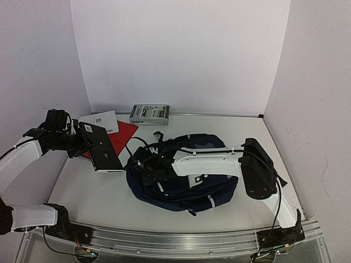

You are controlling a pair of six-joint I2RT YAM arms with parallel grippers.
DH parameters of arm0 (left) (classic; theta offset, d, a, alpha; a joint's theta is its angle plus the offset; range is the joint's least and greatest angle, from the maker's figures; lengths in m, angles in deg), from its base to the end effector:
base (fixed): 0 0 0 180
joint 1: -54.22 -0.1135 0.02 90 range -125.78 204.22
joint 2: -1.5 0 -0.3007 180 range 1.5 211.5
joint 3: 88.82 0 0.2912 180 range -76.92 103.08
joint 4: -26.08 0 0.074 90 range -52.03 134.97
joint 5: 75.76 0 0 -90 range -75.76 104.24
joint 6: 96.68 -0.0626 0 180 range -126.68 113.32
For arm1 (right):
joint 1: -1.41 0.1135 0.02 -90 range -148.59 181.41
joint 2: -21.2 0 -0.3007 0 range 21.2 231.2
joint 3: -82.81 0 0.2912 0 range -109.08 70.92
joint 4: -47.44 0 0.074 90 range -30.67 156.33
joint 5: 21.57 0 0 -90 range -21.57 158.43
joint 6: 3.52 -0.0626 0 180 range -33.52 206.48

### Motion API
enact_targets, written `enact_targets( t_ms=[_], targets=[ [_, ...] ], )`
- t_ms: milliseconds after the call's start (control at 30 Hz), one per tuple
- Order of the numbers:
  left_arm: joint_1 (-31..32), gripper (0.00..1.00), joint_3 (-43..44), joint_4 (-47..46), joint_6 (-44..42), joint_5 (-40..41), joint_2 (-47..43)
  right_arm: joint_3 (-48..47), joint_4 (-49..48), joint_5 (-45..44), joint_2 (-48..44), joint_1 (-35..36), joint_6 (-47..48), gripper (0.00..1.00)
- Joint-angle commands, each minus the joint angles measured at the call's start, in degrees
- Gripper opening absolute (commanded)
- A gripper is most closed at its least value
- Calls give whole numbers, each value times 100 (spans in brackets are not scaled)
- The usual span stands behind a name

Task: Pack the student bag
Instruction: Place the book in the student bag.

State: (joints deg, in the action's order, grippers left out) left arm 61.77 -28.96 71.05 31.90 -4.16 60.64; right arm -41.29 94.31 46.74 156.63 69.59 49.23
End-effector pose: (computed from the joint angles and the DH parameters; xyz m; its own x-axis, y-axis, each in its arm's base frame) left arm 0.2477 -0.0528 0.2822 -0.7583 -0.4964 -0.4226 -0.1587 0.7693 -0.6189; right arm 0.2405 0.5386 0.1550 -0.7298 -0.3096 -0.6096 -0.4378 0.8964 0.0689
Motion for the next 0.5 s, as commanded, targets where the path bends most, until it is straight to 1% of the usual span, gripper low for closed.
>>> enact_targets(
  t_ms=[0, 33, 100, 233, 467],
  targets=[
    [9, 0, 165, -550, -278, -782, -286, 26, 278, -260, -105, -136, -286, 2],
    [9, 0, 156, -597, -304, -966, -295, 121, 177, -210, -244, -170, -333, 0],
    [13, 0, 108, -780, -332, -1444, -319, 403, -142, 19, -571, -268, -366, 0],
    [13, 0, 13, -1100, -274, -2236, -342, 1274, -1102, 736, -1468, -499, -353, 0],
    [26, 0, -72, -1224, -201, -2870, -221, 2338, -2241, 2031, -2391, -1010, -483, 0]
  ],
)
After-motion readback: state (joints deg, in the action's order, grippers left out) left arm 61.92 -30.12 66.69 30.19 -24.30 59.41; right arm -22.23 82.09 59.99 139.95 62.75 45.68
